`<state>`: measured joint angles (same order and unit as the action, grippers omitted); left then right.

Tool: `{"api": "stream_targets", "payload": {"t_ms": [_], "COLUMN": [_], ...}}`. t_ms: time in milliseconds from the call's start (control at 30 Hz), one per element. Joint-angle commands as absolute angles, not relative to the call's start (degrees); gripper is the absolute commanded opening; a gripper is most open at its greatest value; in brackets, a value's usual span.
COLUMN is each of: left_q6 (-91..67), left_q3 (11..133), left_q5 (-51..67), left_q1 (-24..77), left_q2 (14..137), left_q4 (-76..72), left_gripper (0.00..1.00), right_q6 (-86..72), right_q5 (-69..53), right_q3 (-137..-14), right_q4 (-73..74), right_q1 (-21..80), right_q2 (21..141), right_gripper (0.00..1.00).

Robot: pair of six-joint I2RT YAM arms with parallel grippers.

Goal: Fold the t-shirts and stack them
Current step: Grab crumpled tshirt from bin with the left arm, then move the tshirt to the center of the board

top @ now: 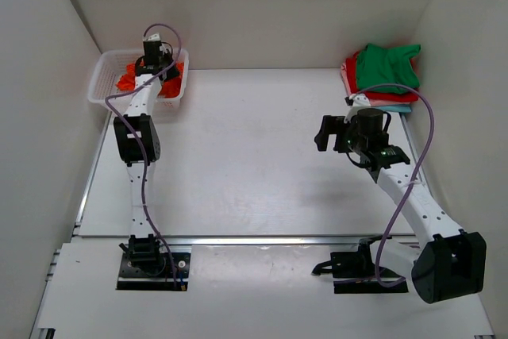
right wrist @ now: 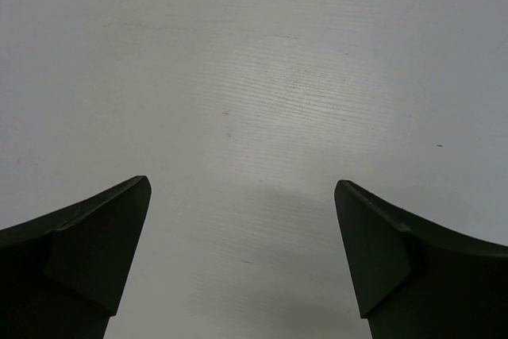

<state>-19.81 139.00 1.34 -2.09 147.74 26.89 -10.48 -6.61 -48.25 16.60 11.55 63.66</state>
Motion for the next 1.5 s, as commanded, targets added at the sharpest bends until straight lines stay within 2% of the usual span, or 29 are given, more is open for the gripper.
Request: {"api": "stream_targets", "payload": {"t_ms": [0,33,133,233,267,367,433,500,600,667,800,833,867,900,933,967,1000,1067,1100,1133,1167,1200,1233,1267,1400,1467], "left_q6": [-21.5,-22.1,-21.7,-19.7,-19.5,-23.3,-25.3,-25.9,-28.4,-34.1,-38.8,-37.8,-36.0,-34.6,-33.8,-33.1,-33.0,-33.8,-34.4,-34.1,-34.2,-33.8,-33.9,-33.7,-30.7,-30.1], "left_q3": [144.1,145.4,148.3,145.2,141.3,130.6,128.8,130.1,127.2,119.7,111.5,108.1,104.5,101.1,99.1,94.9,89.2,78.5,71.9,66.6,64.3,60.9,58.2,57.4,54.9,54.8], "left_q5": [2.7,2.2,0.1,-2.2,-1.1,5.1,14.5,19.0,19.7,22.4,26.7,25.2,22.8,22.2,20.1,19.4,18.9,17.4,17.0,16.9,17.7,18.6,19.4,20.2,20.1,21.2], "left_q1": [-2.4,-2.8,-3.1,-1.9,-1.2,1.0,3.8,8.2,16.2,16.4,14.1,14.4,15.0,15.0,14.8,15.1,14.6,13.9,13.0,12.2,11.7,11.1,10.3,10.1,11.8,12.4], "left_q2": [147.1,146.7,142.6,135.4,127.1,115.2,106.3,102.2,95.0,91.6,89.0,88.8,88.4,88.1,88.2,88.0,87.3,86.4,85.8,85.5,85.5,85.3,85.1,84.5,81.3,80.7], "left_q4": [29.4,30.5,31.9,30.5,28.3,22.4,21.8,23.6,21.5,15.0,12.0,12.0,12.3,13.1,13.3,13.8,13.0,10.1,7.5,5.9,4.9,4.1,3.2,3.5,5.7,7.1], "left_gripper": [0.19,0.0,0.0,0.0,0.0,0.0,0.0,0.0,0.0,0.0,0.0,0.0,0.0,0.0,0.0,0.0,0.0,0.0,0.05,0.28,0.41,0.42,0.44,0.46,0.42,0.42], "right_q6": [-10.2,-10.3,-10.9,-11.9,-13.1,-15.3,-16.7,-17.6,-19.0,-19.1,-20.0,-20.5,-20.5,-20.6,-20.6,-20.7,-20.6,-19.9,-19.8,-19.9,-19.9,-19.7,-19.7,-19.7,-21.6,-23.0], "right_q5": [-7.4,-7.5,-7.6,-7.6,-7.6,-7.5,-8.1,-8.2,-10.0,-10.7,-11.0,-12.0,-12.5,-13.9,-15.6,-16.2,-17.8,-18.5,-18.4,-17.3,-16.7,-16.4,-16.7,-17.0,-16.4,-15.6], "right_q3": [-48.2,-47.8,-46.7,-44.2,-42.6,-36.9,-34.0,-31.5,-30.1,-30.0,-30.8,-30.6,-30.1,-29.4,-29.3,-29.1,-29.0,-28.8,-29.2,-29.4,-29.5,-29.6,-29.7,-29.5,-29.1,-28.1], "right_q4": [13.4,13.4,13.3,12.6,11.6,9.8,9.0,9.6,11.6,13.4,14.9,14.3,14.0,13.5,12.9,12.7,13.2,13.7,14.1,14.3,14.6,14.2,14.1,13.6,8.8,6.3], "right_q1": [10.6,10.5,10.9,12.2,12.5,13.1,13.1,12.4,11.0,10.2,11.2,10.9,11.0,10.1,8.8,7.7,7.0,6.2,6.4,6.7,7.1,7.5,7.6,8.3,13.3,16.8], "right_q2": [62.0,61.4,60.6,59.4,58.4,55.3,53.9,53.2,51.6,51.5,47.8,46.8,45.2,44.0,43.6,43.2,43.0,42.9,42.7,42.6,42.5,42.1,42.3,42.3,44.3,46.0], "right_gripper": [0.99,0.99,0.99,0.99,0.99,0.99,0.99,0.99,0.99,1.0,1.0,0.96,0.85,0.64,0.49,0.09,0.0,0.0,0.0,0.02,0.09,0.27,0.35,0.37,0.36,0.4]}}
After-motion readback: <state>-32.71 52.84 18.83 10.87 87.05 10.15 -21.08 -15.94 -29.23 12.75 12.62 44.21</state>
